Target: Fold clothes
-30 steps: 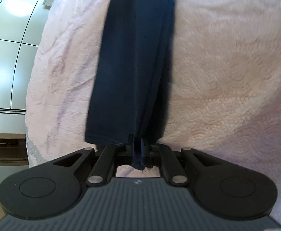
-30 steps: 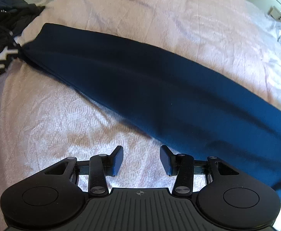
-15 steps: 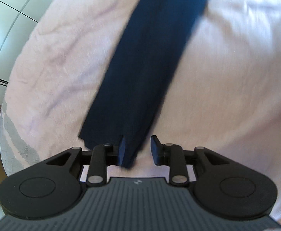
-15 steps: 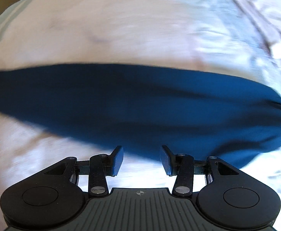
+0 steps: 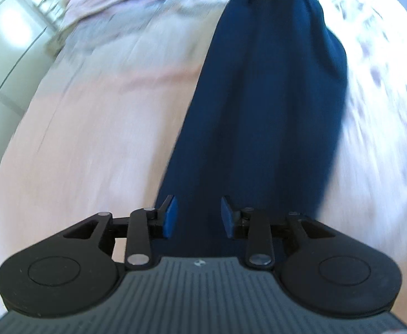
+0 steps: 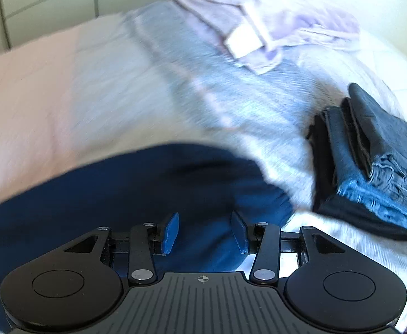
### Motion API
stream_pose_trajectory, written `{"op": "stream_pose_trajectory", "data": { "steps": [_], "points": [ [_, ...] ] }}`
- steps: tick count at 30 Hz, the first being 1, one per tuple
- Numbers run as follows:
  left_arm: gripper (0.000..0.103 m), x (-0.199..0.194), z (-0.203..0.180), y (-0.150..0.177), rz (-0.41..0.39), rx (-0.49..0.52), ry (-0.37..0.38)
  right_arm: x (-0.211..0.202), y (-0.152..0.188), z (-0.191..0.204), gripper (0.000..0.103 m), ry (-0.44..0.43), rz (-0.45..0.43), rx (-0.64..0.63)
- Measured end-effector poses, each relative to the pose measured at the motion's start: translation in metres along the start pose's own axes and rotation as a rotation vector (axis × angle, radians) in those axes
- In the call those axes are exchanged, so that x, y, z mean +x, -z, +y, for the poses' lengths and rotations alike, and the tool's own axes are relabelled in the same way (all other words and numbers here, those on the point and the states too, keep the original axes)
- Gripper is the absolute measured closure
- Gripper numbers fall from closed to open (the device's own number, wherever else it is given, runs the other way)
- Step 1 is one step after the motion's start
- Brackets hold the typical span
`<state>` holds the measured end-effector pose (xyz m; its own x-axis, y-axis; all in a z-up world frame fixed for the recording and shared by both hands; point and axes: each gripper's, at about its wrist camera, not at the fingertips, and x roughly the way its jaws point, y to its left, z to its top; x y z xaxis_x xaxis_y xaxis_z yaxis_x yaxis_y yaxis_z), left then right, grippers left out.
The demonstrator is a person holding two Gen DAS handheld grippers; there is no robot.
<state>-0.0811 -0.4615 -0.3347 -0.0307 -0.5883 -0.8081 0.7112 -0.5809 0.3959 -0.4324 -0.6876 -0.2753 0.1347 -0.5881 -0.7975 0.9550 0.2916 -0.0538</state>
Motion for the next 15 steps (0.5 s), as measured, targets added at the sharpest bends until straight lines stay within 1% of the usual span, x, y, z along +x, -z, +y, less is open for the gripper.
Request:
{"op": "stream_pose_trajectory", "data": {
  "steps": [2, 4, 6, 7, 9, 11, 13, 15],
  "points": [
    [0.071, 0.02, -0.001, -0.033, -0.038, 0.022, 0.012, 0.01, -0.013, -0.016, 0.057, -0.046, -0.024, 0.014],
    [0.068, 0.039, -0.004, -0.06, -0.058, 0.054, 0.028, 0.017, -0.024, -0.018, 0.057, -0.057, -0.063, -0.014],
    [0.066, 0.06, -0.008, -0.074, -0.049, 0.089, 0.042, 0.035, -0.032, -0.017, 0.057, -0.084, -0.043, -0.034],
    [0.066, 0.071, -0.01, -0.08, -0.037, 0.106, 0.051, 0.049, -0.034, -0.016, 0.057, -0.09, -0.006, -0.041],
    [0.066, 0.085, -0.016, -0.084, -0.004, 0.124, 0.073, 0.075, -0.036, -0.013, 0.057, -0.107, 0.056, -0.055],
    [0.067, 0.091, -0.019, -0.085, 0.015, 0.132, 0.084, 0.088, -0.033, -0.013, 0.057, -0.178, 0.062, -0.085],
    [0.067, 0.091, -0.018, -0.086, 0.022, 0.133, 0.086, 0.086, -0.033, -0.012, 0.057, -0.201, 0.062, -0.106],
    [0.067, 0.084, -0.013, -0.085, 0.021, 0.118, 0.095, 0.065, -0.033, -0.018, 0.057, -0.227, 0.018, -0.073]
  ]
}}
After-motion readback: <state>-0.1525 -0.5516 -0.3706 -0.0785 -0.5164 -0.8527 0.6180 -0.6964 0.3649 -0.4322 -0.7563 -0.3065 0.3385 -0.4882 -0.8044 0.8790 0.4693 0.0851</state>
